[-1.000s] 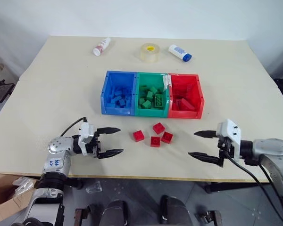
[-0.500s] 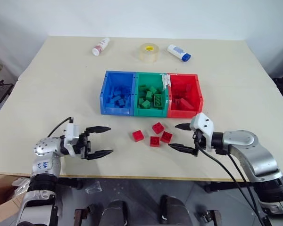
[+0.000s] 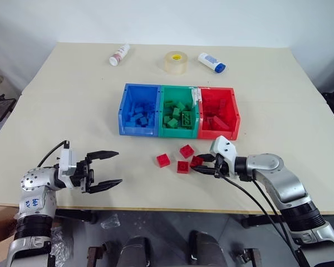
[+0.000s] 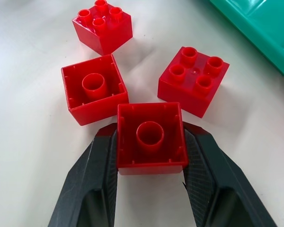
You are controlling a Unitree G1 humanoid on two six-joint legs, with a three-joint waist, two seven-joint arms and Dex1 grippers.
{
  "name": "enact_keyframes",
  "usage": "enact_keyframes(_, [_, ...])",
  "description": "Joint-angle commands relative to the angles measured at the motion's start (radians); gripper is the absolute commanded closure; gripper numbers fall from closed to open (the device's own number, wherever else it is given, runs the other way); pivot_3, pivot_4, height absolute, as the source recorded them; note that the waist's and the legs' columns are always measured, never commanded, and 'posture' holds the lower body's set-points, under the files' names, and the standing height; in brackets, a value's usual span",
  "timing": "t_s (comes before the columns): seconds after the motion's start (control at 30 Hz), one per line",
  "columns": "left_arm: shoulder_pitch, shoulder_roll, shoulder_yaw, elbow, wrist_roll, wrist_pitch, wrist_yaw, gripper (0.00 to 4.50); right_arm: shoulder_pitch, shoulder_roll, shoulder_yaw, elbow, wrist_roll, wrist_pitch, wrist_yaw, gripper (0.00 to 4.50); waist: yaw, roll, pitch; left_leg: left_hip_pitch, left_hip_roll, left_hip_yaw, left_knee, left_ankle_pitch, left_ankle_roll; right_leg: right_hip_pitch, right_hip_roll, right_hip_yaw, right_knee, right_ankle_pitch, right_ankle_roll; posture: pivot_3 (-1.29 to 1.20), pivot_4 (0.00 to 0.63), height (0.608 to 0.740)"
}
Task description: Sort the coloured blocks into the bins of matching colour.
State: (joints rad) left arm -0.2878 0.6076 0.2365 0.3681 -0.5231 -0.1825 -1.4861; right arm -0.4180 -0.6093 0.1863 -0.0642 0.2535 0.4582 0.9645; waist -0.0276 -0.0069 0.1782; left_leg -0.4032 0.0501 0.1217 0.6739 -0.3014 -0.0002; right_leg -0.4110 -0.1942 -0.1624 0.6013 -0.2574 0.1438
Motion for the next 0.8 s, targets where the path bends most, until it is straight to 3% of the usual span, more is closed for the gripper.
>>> enact_keyframes(0.03, [0.024, 0.023, 0.038, -0.051, -0.031, 0.014, 0.025, 0.00, -0.011, -0.004, -0.073, -0.071, 0.029, 0.003, -0.031, 3.03, 0.000, 0.000, 0.000, 0.000, 0.000, 0.000, 0.000, 0.000, 0.000, 0.000, 0.000, 0.000, 0.000, 0.000, 0.000, 0.00, 0.150, 0.740])
enact_keyframes(0.3, [0.080, 0.046, 0.075, -0.115, -0.042, 0.048, 0.068, 0.00, -0.134, -0.017, -0.235, -0.008, 0.065, 0.000, -0.107, 3.03, -0.001, 0.000, 0.000, 0.000, 0.000, 0.000, 0.000, 0.000, 0.000, 0.000, 0.000, 0.000, 0.000, 0.000, 0.000, 0.00, 0.150, 0.740])
enact_keyframes(0.53, [0.076, 0.043, 0.080, -0.106, -0.043, 0.051, 0.072, 0.00, -0.434, 0.053, -0.226, 0.482, -0.068, -0.226, -0.247, 3.03, -0.009, 0.000, 0.000, 0.000, 0.000, 0.002, -0.002, 0.000, 0.000, -0.002, 0.000, 0.001, 0.000, 0.000, 0.000, 0.00, 0.150, 0.740])
enact_keyframes(0.67, [0.066, 0.042, 0.075, -0.081, -0.042, 0.045, 0.058, 0.00, -0.495, 0.072, -0.192, 0.619, -0.108, -0.287, -0.221, 1.64, -0.010, 0.000, 0.000, 0.000, 0.000, 0.003, -0.005, 0.000, -0.001, -0.002, 0.000, 0.001, -0.001, 0.000, 0.000, 0.00, 0.150, 0.740])
enact_keyframes(0.8, [0.053, 0.042, 0.073, -0.064, -0.040, 0.041, 0.046, 0.00, -0.496, 0.075, -0.191, 0.630, -0.115, -0.317, -0.205, 0.33, -0.010, 0.000, 0.000, 0.000, 0.000, 0.003, -0.005, 0.000, 0.000, -0.002, 0.000, 0.001, -0.002, 0.000, 0.000, 0.00, 0.150, 0.740])
